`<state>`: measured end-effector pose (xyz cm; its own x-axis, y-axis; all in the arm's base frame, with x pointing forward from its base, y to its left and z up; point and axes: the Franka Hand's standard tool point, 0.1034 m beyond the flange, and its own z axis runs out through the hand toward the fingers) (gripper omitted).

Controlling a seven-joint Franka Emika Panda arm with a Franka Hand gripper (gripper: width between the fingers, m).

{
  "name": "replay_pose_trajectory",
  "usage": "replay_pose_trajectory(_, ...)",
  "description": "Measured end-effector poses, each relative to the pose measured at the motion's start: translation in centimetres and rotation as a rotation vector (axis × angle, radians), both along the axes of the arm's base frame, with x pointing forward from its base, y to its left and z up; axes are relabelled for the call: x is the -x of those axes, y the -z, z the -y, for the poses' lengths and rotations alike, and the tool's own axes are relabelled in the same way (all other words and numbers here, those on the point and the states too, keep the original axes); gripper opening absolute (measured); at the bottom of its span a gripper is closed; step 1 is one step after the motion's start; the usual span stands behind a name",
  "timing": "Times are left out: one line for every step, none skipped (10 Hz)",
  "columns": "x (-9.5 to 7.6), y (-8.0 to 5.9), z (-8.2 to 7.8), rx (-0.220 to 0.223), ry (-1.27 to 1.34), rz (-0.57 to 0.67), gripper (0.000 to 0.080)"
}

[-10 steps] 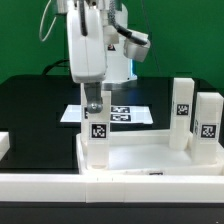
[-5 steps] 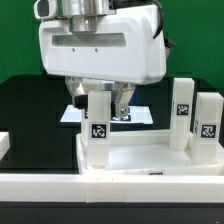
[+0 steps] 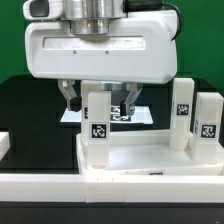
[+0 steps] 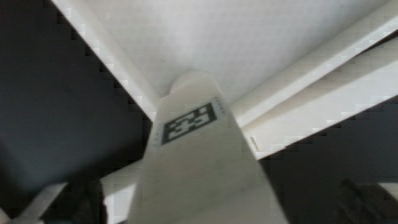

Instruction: Assemble desk

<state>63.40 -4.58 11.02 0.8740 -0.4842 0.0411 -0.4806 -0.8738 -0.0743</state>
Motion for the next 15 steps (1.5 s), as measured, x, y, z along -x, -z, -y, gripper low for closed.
replay_pose_trajectory(0.0, 0.0, 0.0, 0.0, 0.001, 0.0, 0.0648)
replay_pose_trajectory(0.0, 0.0, 0.0, -0.002, 0.034, -0.002, 0.052)
replay_pose_trajectory(0.0, 0.0, -0.1, -0.009, 0.108, -0.005, 0.052)
replay_pose_trajectory(0.0, 0.0, -0.1, -0.014, 0.174, -0.008, 0.0382)
replay_pose_trajectory(0.1, 0.0, 0.1, -0.017, 0.245, -0.012, 0.0292)
replay_pose_trajectory(0.0, 0.0, 0.3, -0.027, 0.35, -0.016, 0.0292)
replay_pose_trajectory(0.1, 0.1, 0.6, -0.039, 0.462, -0.02, 0.0292)
replay_pose_trajectory(0.1, 0.1, 0.6, -0.051, 0.583, -0.027, 0.0292)
replay_pose_trajectory(0.1, 0.1, 0.7, -0.079, 0.781, -0.038, 0.0292)
replay_pose_trajectory(0.1, 0.3, 0.8, -0.116, 0.966, -0.045, 0.0291)
replay_pose_trajectory(0.2, 0.3, 1.0, -0.152, 1.136, -0.058, 0.0291)
replay_pose_trajectory(0.1, 0.3, 1.0, -0.182, 1.247, -0.071, 0.0291)
replay_pose_trajectory(0.1, 0.3, 1.1, -0.192, 1.308, -0.077, 0.0291)
replay_pose_trajectory(0.1, 0.3, 1.0, -0.192, 1.308, -0.078, 0.0291)
replay_pose_trajectory(0.1, 0.4, 1.0, -0.19, 1.289, -0.077, 0.0291)
